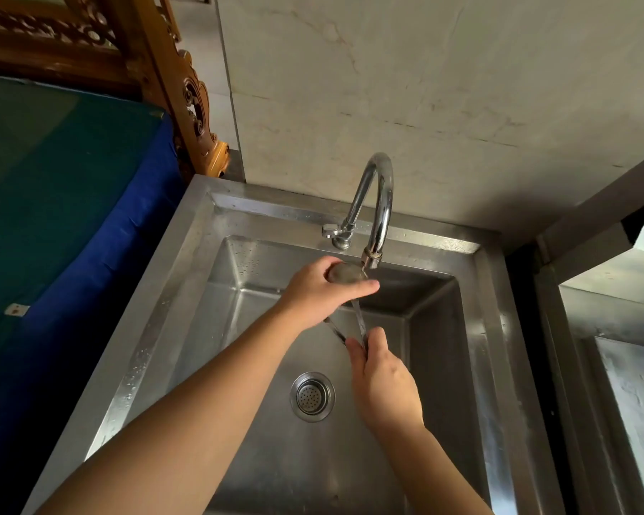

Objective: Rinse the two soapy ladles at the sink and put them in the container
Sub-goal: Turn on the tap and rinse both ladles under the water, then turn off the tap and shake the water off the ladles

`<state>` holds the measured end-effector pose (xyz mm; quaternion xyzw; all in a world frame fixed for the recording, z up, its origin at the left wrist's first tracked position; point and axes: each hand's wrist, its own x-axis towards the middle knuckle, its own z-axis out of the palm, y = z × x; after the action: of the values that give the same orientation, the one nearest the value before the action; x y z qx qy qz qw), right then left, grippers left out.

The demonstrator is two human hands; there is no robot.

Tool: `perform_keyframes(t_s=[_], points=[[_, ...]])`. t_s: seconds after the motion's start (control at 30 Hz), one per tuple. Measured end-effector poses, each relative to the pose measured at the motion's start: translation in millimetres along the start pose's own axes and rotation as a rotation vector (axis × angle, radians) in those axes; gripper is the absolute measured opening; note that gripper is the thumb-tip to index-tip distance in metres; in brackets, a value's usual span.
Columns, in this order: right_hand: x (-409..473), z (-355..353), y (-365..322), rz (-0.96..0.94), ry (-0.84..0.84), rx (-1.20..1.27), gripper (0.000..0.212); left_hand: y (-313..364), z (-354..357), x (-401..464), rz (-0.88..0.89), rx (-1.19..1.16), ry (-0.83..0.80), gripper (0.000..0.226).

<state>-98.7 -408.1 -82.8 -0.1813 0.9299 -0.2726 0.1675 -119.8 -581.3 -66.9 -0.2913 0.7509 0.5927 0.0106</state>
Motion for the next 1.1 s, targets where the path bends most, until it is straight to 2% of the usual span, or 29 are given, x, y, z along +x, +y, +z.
perform_keyframes(t_s=[0.13, 0.33, 0.43, 0.5, 0.6, 0.67, 0.73, 0.8, 1.0, 1.03, 1.1], points=[[-4.0, -1.1, -0.3, 0.009, 0.0, 0.029, 0.031, -3.1, 8.2, 4.1, -0.011, 0.052, 0.046, 0.052], [-17.2, -4.3, 4.7, 0.062, -0.044, 0.082, 0.034, -11.3, 18.9, 9.9, -0.047, 0.148, 0.081, 0.05], [-27.2, -6.3, 6.4, 0.108, -0.045, 0.176, 0.038, -9.5, 16.5, 16.0, 0.012, 0.243, -0.005, 0.053], [-33.9, -9.3, 8.5, 0.156, -0.058, 0.302, 0.041, -6.6, 10.2, 22.2, 0.105, 0.366, 0.025, 0.048], [-43.0, -14.3, 9.1, 0.228, -0.068, 0.478, 0.043, -4.8, -5.2, 37.6, 0.328, 0.651, 0.199, 0.039], [-47.4, -18.4, 9.0, 0.26, -0.063, 0.542, 0.044, -5.7, -11.1, 47.4, 0.363, 0.77, 0.145, 0.049], [-49.7, -22.0, 8.3, 0.297, -0.073, 0.608, 0.044, -9.5, -12.5, 55.0, 0.302, 0.882, 0.045, 0.059], [-51.2, -26.2, 8.1, 0.341, -0.091, 0.663, 0.043, -17.2, -10.2, 61.3, 0.281, 0.968, 0.022, 0.062], [-56.1, -32.6, 6.4, 0.43, -0.17, 0.841, 0.042, -26.4, -10.2, 58.8, 0.245, 0.98, 0.009, 0.057], [-57.5, -32.9, 6.2, 0.441, -0.179, 0.874, 0.042, -26.1, -8.6, 52.9, 0.217, 0.92, 0.006, 0.057], [-58.8, -33.4, 6.6, 0.468, -0.192, 0.94, 0.043, -24.7, -1.1, 31.6, 0.125, 0.623, 0.016, 0.053]])
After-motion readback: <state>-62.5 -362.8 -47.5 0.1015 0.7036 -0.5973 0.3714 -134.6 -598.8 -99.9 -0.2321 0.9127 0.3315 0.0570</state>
